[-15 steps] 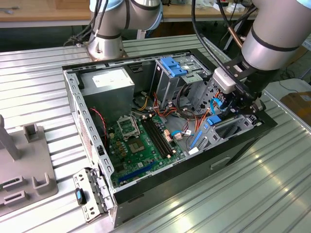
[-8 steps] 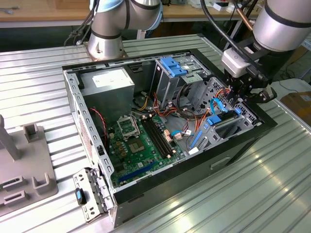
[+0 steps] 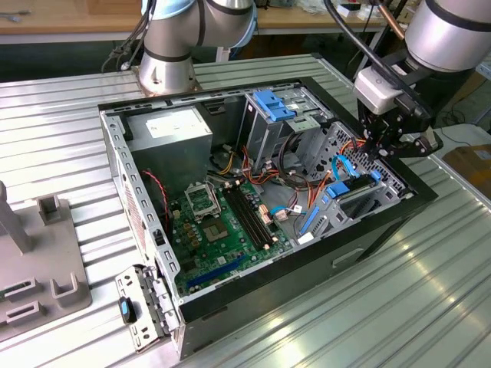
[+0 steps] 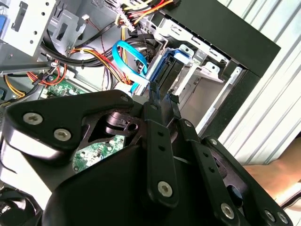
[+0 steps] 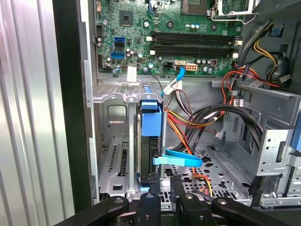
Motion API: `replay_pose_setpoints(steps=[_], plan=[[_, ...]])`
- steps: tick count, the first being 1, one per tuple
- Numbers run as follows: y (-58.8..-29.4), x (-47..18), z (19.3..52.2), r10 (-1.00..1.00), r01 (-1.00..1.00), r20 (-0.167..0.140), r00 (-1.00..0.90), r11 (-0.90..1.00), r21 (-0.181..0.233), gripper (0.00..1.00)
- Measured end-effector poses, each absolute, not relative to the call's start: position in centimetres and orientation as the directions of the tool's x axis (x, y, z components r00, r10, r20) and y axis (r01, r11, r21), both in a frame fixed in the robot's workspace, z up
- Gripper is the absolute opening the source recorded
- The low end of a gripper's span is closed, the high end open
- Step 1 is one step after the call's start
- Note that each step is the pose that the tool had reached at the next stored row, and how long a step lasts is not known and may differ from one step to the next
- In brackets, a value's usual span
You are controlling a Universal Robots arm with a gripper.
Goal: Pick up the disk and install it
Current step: 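Insert the first disk wire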
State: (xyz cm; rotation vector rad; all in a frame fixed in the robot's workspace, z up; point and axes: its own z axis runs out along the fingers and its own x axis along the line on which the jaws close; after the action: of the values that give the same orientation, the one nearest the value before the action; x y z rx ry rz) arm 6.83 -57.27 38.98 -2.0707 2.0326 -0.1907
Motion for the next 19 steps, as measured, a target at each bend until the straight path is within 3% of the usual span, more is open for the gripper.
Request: replay_pose_setpoints(steps=[19], plan=[[-57.27, 7.36, 39.23, -0.997, -0.967, -0.070, 0.028, -0.009, -0.255, 0.24]])
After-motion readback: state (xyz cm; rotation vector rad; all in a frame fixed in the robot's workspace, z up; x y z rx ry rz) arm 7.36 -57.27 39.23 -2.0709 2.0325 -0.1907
